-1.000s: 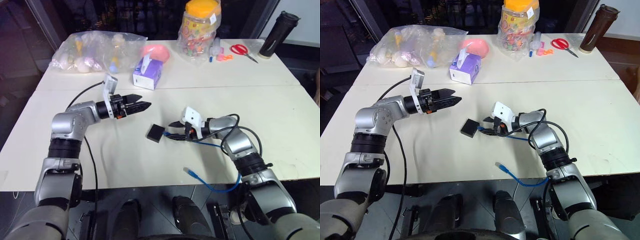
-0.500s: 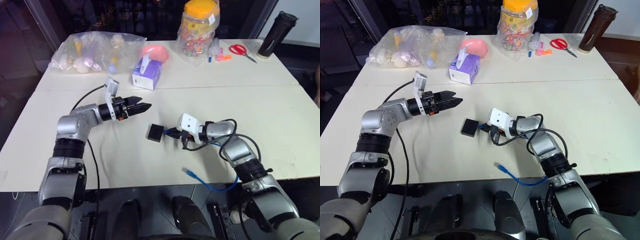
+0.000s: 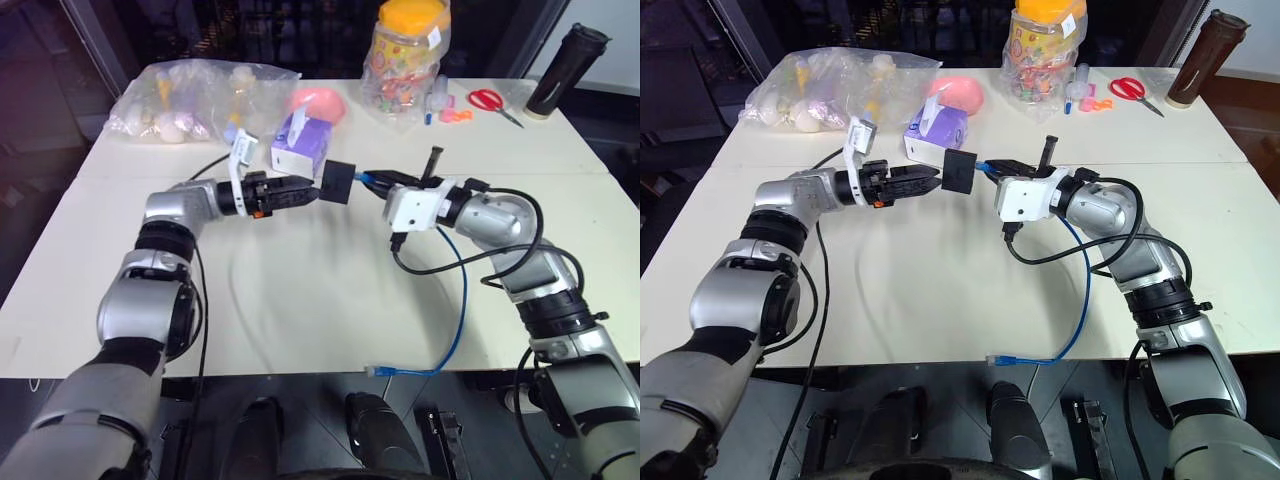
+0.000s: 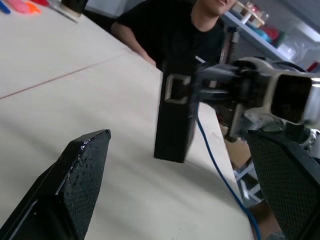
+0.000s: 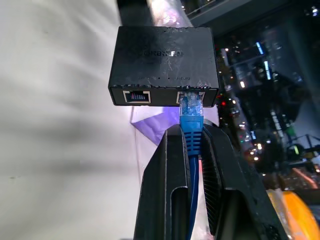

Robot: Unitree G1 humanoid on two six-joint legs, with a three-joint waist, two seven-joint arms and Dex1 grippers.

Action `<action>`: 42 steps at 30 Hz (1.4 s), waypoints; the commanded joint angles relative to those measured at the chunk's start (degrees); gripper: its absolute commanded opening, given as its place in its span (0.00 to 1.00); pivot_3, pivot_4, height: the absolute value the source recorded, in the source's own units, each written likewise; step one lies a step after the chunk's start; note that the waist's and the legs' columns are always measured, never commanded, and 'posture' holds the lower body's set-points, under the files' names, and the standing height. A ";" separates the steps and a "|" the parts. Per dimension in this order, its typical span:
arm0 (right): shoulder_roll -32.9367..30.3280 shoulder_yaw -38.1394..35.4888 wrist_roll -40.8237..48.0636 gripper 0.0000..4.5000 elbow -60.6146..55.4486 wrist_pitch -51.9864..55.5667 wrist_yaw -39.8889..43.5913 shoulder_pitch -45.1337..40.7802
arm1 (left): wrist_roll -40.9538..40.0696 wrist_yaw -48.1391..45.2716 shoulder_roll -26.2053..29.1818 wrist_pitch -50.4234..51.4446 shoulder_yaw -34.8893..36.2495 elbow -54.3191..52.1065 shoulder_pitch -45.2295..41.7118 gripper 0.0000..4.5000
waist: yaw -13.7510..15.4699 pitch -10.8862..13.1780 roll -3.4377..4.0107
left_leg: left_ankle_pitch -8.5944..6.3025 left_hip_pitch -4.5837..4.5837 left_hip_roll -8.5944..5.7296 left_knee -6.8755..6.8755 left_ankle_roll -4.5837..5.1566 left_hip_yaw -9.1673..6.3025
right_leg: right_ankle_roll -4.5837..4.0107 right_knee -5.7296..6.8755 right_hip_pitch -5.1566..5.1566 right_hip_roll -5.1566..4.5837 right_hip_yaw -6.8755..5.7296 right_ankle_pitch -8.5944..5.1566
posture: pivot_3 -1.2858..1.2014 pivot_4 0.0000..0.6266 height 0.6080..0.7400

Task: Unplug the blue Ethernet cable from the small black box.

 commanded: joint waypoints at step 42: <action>34.12 -31.11 83.29 0.86 -41.01 68.29 -32.16 19.12 | -4.49 -3.24 -8.54 13.29 13.25 -5.82 -1.62 0.11 | -0.01 -0.01 0.07 | 0.00 0.01 0.05 -0.02 0.02 -0.30 | -0.04 0.20 0.02 0.01 -0.24 0.01 | 0.52 0.24 0.99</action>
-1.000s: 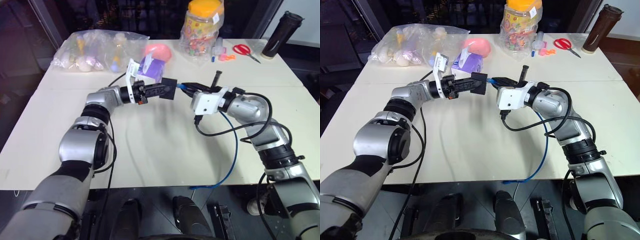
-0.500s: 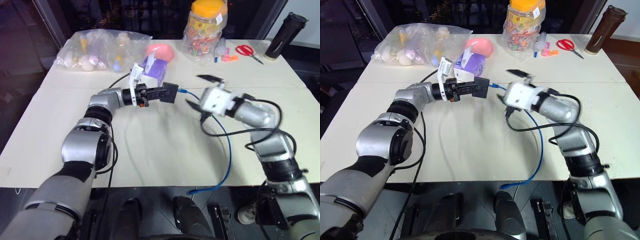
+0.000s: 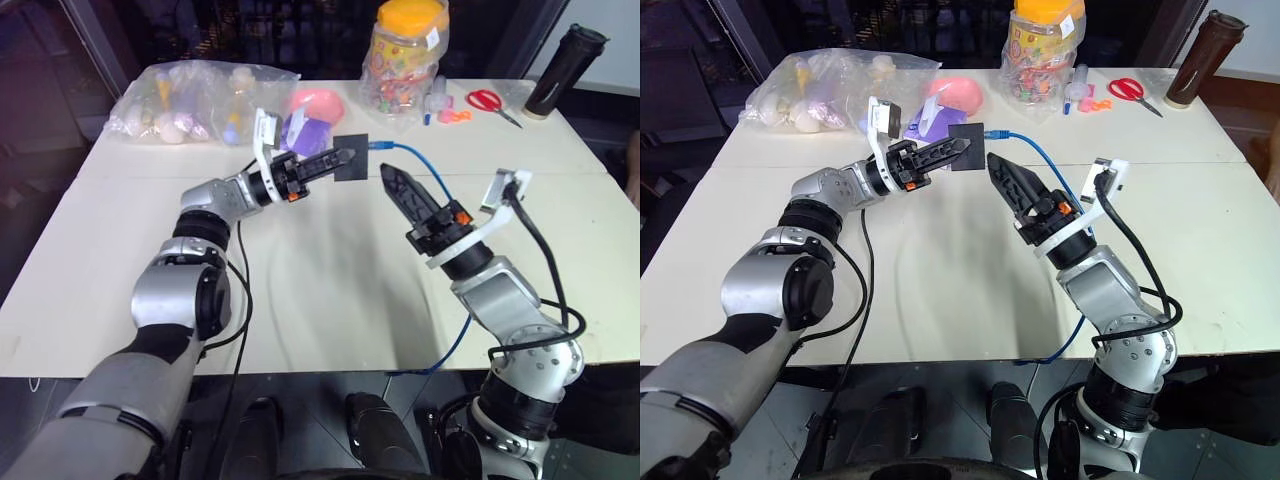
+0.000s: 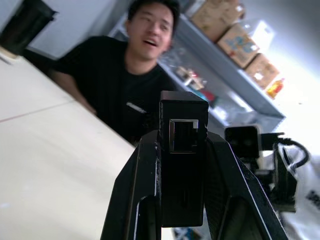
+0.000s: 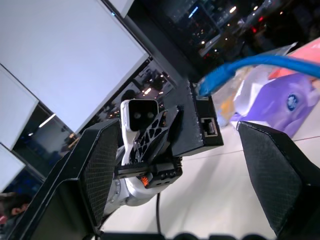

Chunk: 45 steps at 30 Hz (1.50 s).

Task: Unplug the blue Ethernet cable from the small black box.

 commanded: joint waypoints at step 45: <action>-9.06 1.40 -3.35 0.01 10.39 -19.61 -0.22 -2.97 | -5.57 3.49 5.99 5.13 -3.40 -12.77 7.65 0.11 | 0.01 0.00 0.00 | 0.00 -0.04 0.00 -0.01 0.00 0.01 | -0.01 -0.09 -0.02 0.00 0.01 -0.01 | 0.52 0.24 0.99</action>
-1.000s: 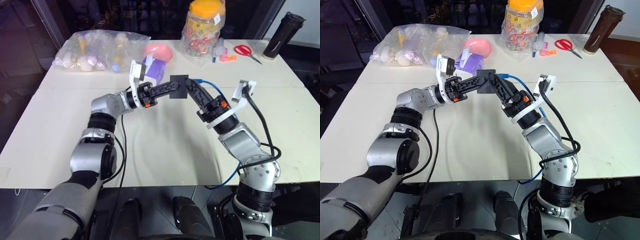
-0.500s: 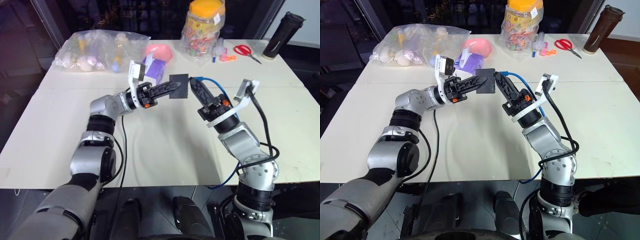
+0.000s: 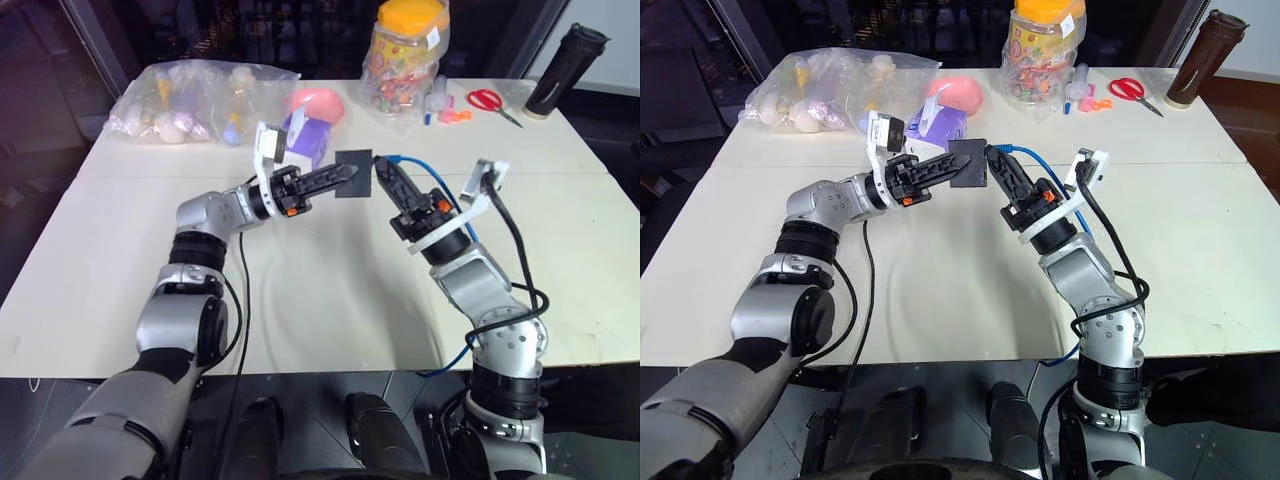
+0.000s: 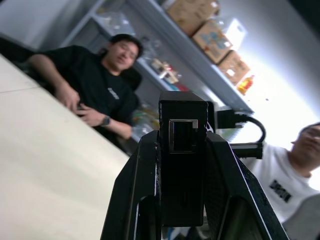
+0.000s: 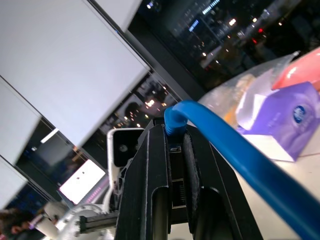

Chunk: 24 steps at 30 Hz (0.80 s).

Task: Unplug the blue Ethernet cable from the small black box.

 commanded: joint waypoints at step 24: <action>-17.27 -0.45 -32.43 0.75 32.09 -1.04 3.08 -6.38 | 22.34 29.90 -12.64 -56.22 -9.09 4.43 6.71 0.11 | 0.20 -0.01 0.01 | -0.02 -0.18 -0.02 -0.03 0.04 0.23 | 0.02 -0.31 -0.10 -0.01 0.18 0.01 | 0.52 0.24 0.99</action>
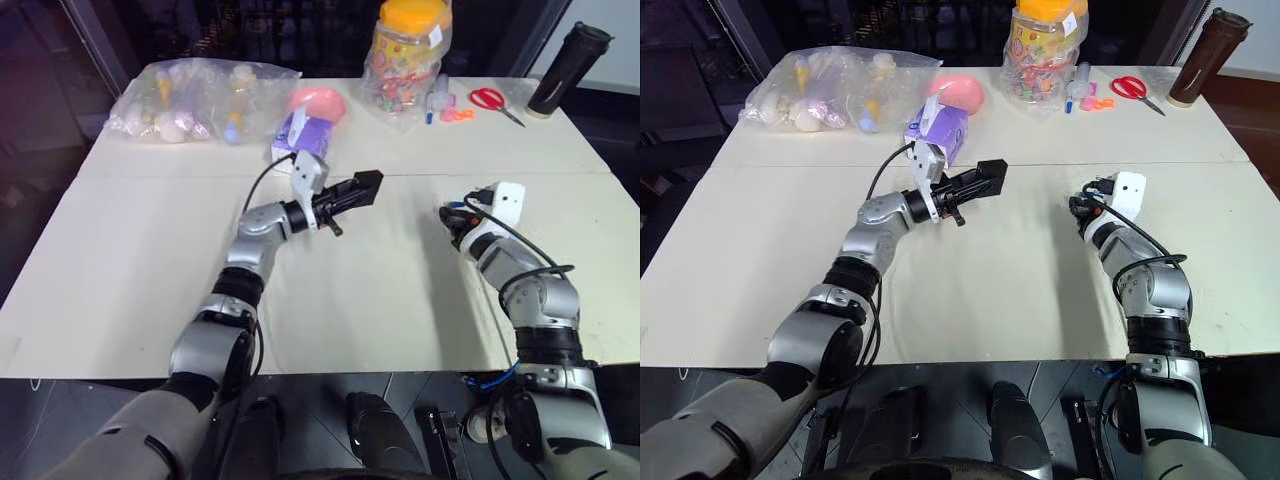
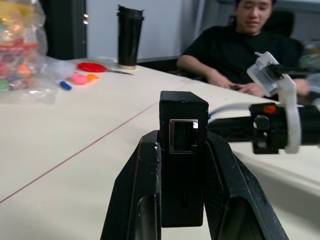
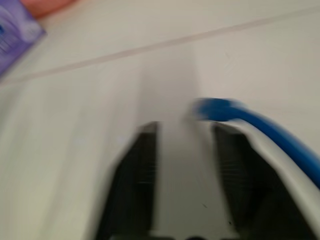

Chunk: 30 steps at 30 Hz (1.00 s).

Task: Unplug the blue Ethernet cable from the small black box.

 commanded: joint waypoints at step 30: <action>0.87 -7.37 8.91 1.00 -38.01 13.15 7.40 20.55 | 1.08 -7.66 6.75 10.24 -0.51 -5.67 5.08 1.00 | -0.11 -0.03 0.05 | -0.04 -0.06 0.01 0.01 0.07 -0.04 | 0.07 -0.16 0.04 0.02 -0.02 0.02 | 0.52 0.24 0.99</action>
